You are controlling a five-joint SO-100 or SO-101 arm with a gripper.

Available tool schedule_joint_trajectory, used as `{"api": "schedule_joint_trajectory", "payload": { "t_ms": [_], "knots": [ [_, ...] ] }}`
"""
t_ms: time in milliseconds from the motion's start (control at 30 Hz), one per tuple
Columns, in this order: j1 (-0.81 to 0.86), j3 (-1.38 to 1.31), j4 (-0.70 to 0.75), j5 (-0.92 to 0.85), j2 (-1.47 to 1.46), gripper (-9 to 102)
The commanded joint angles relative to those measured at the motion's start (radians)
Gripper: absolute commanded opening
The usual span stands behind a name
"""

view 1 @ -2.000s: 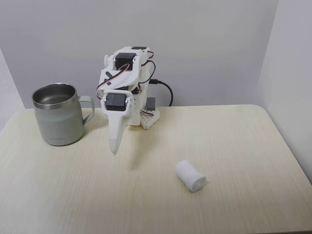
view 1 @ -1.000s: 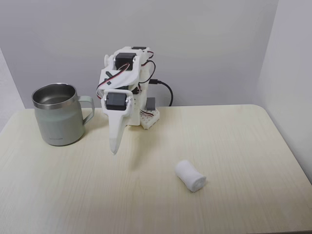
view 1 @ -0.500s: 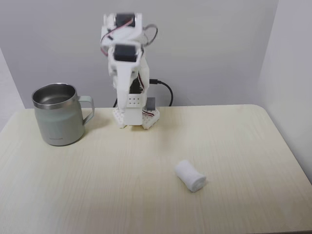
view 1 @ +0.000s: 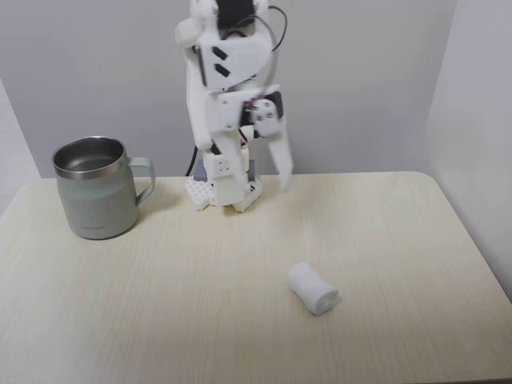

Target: Grasp a dressing and put it in the cup.

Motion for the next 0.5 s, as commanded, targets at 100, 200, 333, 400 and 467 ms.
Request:
{"api": "schedule_joint_trajectory", "payload": {
  "t_ms": [100, 200, 333, 400, 467],
  "knots": [
    [-0.071, 0.209, 0.124, -0.103, 0.247, 23],
    [-0.103, 0.267, 0.109, -0.1, 0.339, 23],
    [-0.135, 0.382, 0.097, -0.08, 0.512, 24],
    [-0.144, 0.442, 0.091, -0.067, 0.612, 24],
    [-0.152, 0.465, 0.061, -0.061, 0.693, 24]
  ]
}}
